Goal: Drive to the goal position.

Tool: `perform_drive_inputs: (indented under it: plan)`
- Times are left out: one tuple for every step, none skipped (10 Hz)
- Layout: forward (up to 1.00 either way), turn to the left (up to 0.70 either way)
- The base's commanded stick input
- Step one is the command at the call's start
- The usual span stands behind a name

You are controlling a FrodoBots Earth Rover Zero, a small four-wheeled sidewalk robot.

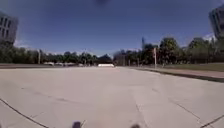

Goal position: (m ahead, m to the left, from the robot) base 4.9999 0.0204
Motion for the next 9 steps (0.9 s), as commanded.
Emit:
perform_drive_inputs:
  plan:
    - [0.85, 0.04]
    - [0.85, 0.04]
    - [0.85, 0.04]
    - [0.85, 0.04]
    - [0.85, 0.04]
    - [0.85, 0.04]
    - [0.85, 0.04]
    - [0.85, 0.04]
    - [0.85, 0.04]
